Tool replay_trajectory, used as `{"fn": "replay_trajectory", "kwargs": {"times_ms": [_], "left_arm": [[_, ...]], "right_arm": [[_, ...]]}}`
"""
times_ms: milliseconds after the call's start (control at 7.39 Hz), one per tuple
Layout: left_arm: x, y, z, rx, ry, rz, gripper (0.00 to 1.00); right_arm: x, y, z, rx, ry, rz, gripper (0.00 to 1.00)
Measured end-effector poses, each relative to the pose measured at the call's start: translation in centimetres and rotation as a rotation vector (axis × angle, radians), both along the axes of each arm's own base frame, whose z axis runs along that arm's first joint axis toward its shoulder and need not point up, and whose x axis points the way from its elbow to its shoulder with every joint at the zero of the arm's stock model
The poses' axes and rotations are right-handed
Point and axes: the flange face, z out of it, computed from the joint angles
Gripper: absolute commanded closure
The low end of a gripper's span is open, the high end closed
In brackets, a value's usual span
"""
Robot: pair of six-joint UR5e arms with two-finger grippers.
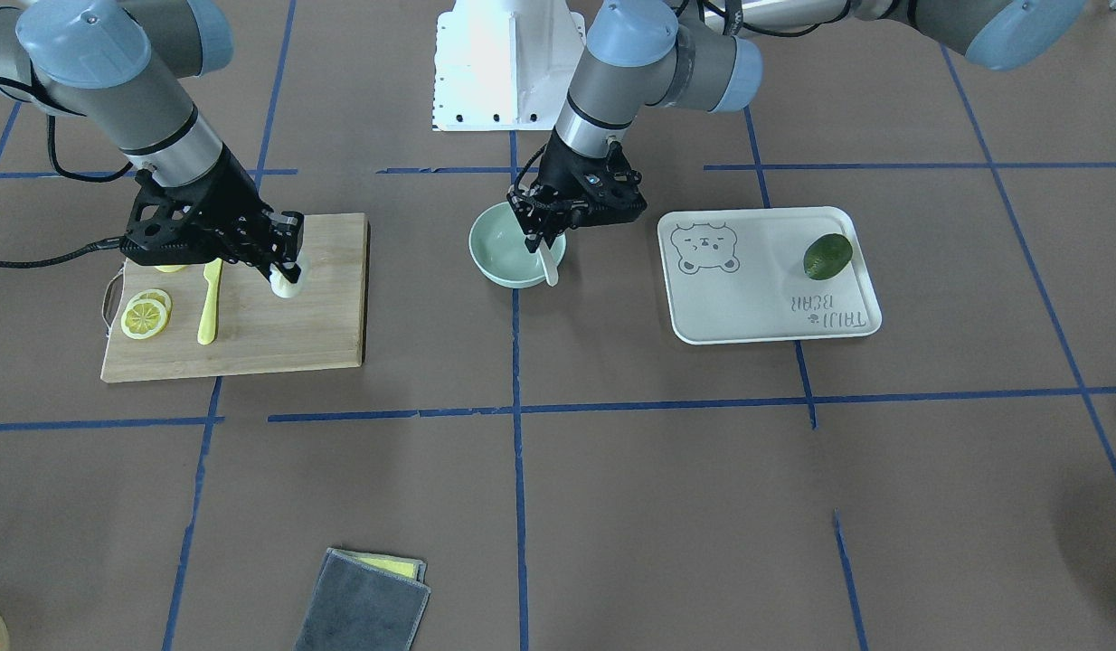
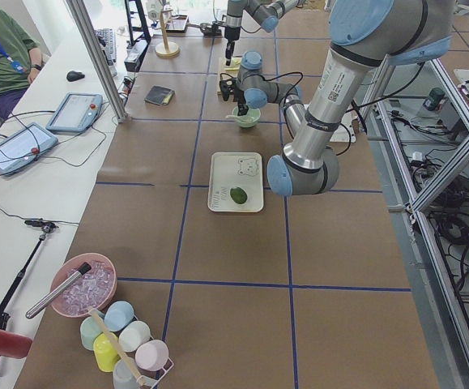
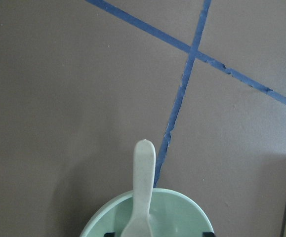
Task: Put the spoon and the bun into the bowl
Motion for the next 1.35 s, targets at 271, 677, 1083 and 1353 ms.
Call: {"fn": "replay_trajectory", "kwargs": {"times_ms": [271, 677, 1083, 1353], "left_arm": [[-4.7, -1.6, 0.1, 0.084, -0.074, 0.004, 0.00], [-12.8, -4.5, 2.2, 0.224, -0.246, 0.030, 0.00], [-20.8, -7.7, 8.6, 0.320, -0.404, 0.066, 0.00], [-26.2, -9.7, 12.3, 0.371, -0.485, 0.107, 0.00]], "right_arm": [[-2.1, 0.0, -2.8, -0.020, -0.041, 0.013, 0.70], [-9.7, 1.8, -8.1, -0.051, -0.087, 0.056, 0.69], [-16.2, 6.1, -12.2, -0.048, -0.119, 0.090, 0.57], [-18.4, 7.7, -12.8, -0.042, -0.117, 0.088, 0.04]]}}
